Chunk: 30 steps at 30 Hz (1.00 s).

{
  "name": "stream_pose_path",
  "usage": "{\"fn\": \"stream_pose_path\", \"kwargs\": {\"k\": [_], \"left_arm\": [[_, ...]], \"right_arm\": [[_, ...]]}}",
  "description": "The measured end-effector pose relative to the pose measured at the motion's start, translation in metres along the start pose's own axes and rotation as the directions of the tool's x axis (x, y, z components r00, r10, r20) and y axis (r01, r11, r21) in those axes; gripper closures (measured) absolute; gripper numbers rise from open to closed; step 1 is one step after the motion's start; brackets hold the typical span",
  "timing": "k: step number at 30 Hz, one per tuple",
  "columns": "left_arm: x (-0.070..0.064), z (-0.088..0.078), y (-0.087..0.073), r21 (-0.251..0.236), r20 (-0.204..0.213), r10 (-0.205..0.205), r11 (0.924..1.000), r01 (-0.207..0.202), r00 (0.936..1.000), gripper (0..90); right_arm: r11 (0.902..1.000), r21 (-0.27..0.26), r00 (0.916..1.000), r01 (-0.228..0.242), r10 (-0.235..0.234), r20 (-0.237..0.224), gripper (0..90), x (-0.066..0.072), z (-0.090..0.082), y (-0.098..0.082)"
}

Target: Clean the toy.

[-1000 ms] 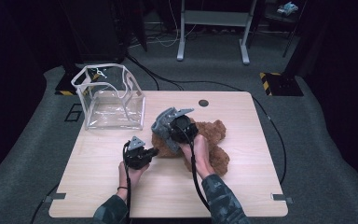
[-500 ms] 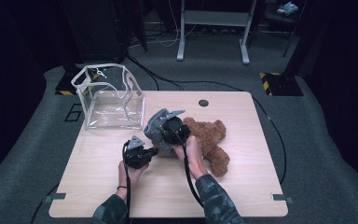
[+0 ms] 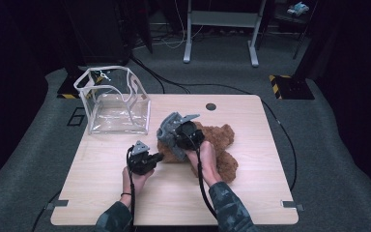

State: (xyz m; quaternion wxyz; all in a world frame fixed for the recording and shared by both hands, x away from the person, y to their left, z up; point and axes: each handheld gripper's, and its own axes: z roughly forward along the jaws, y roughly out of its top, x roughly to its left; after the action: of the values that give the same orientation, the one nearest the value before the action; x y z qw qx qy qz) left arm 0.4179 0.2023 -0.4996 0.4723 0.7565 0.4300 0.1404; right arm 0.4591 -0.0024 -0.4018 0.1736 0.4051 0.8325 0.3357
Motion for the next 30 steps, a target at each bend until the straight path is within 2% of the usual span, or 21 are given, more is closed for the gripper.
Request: {"fn": "stream_pose_path", "kwargs": {"k": [2,4,7,10,13,15,16,18,21,23,24,30], "left_arm": [[0.0,0.0,0.0,0.002,-0.001,0.005,1.0,-0.005,1.0,84.4],[-0.001,0.0,0.0,-0.003,-0.003,-0.005,1.0,0.005,1.0,84.3],[-0.001,0.001,0.0,0.001,-0.003,-0.007,1.0,0.007,1.0,84.4],[-0.001,0.001,-0.001,0.001,-0.004,-0.007,1.0,0.007,1.0,84.5],[-0.001,0.001,0.0,0.006,-0.006,-0.008,0.9999,0.008,1.0,84.5],[0.0,0.001,-0.001,0.004,-0.001,-0.007,1.0,0.007,1.0,84.5],[0.0,0.001,-0.001,0.002,0.0,-0.009,1.0,0.009,1.0,84.6],[0.0,0.0,-0.001,0.001,-0.003,-0.011,0.9999,0.011,0.9999,84.6],[0.0,0.0,-0.001,0.007,-0.002,-0.019,0.9998,0.019,0.9998,84.9],[-0.001,0.0,0.0,0.011,0.001,-0.006,0.9999,0.006,1.0,85.0],[0.0,0.0,0.0,0.011,-0.001,-0.006,0.9999,0.006,1.0,85.0],[0.0,0.0,0.0,0.014,-0.004,-0.004,0.9999,0.004,1.0,85.5]], "right_arm": [[0.9997,0.0,0.9997,-0.023,0.023,0.0,77.9,-0.008,-0.001,-0.004],[0.9998,-0.006,0.9998,-0.017,0.017,0.006,77.8,-0.01,-0.003,-0.006],[0.9995,-0.028,0.9998,-0.013,0.013,0.013,77.8,-0.005,-0.006,-0.004],[0.9991,-0.041,1.0,0.008,-0.009,-0.003,77.7,0.002,-0.004,0.002],[0.9989,-0.016,0.999,0.044,-0.044,0.012,77.8,0.008,0.002,0.004],[0.9999,-0.007,0.9998,0.01,-0.01,0.018,77.9,0.005,0.002,0.002],[0.9996,-0.005,0.9992,0.026,-0.026,0.03,77.9,0.001,0.002,0.002],[0.9997,0.007,0.9985,0.025,-0.026,0.048,78.0,-0.005,0.0,-0.002],[0.9997,0.013,0.9984,-0.023,0.022,0.053,78.2,-0.018,-0.005,-0.01],[0.9996,0.018,0.9972,-0.02,0.018,0.072,78.3,-0.026,-0.009,-0.017],[0.999,0.019,0.9962,-0.04,0.038,0.078,78.3,-0.03,-0.012,-0.02],[0.9957,0.003,0.9904,-0.092,0.091,0.104,78.4,-0.055,-0.027,-0.034]]}}
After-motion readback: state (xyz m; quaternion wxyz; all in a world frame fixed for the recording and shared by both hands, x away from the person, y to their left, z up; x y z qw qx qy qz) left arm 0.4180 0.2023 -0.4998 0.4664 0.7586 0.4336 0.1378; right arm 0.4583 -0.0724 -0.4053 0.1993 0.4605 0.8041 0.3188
